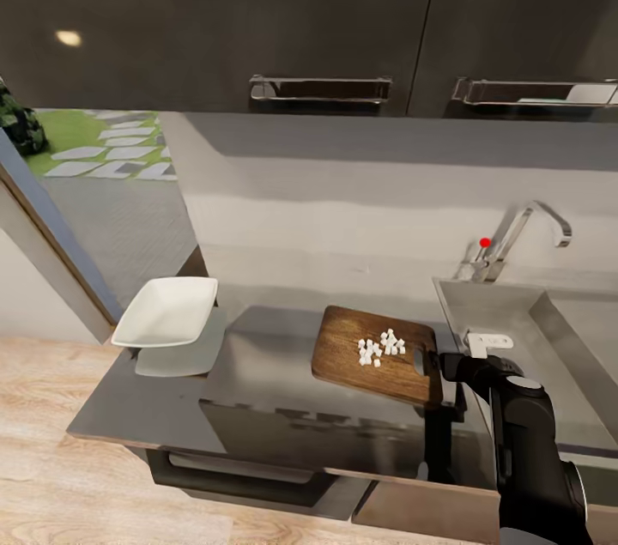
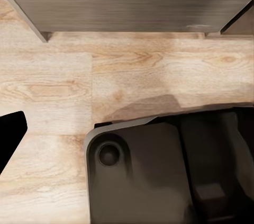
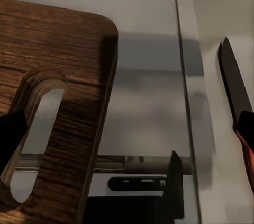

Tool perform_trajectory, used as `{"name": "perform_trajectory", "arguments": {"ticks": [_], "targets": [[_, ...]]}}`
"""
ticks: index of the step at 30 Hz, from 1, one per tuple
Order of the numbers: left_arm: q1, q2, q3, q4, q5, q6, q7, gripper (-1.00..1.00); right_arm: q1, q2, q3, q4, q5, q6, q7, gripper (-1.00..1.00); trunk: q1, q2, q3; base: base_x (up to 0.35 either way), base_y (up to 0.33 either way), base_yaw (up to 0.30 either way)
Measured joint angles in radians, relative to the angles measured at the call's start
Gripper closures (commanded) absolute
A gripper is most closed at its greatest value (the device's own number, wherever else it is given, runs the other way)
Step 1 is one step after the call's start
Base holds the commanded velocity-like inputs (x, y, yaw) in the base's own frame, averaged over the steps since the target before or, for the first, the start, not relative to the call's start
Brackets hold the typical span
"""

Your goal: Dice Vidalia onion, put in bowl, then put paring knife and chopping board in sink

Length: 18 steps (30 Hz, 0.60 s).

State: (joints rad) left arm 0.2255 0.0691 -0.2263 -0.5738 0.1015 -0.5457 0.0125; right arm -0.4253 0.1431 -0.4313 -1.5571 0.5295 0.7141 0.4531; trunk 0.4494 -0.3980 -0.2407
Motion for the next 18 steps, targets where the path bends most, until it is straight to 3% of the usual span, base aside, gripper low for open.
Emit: {"name": "perform_trajectory", "arguments": {"ticks": [18], "targets": [[0.000,0.000,0.000,0.000,0.000,0.000,0.000,-1.00,0.000,0.000,0.001,0.000,0.000,0.000,0.000,-1.00,0.000,0.000,-0.029,0.000,0.015,0.000]]}}
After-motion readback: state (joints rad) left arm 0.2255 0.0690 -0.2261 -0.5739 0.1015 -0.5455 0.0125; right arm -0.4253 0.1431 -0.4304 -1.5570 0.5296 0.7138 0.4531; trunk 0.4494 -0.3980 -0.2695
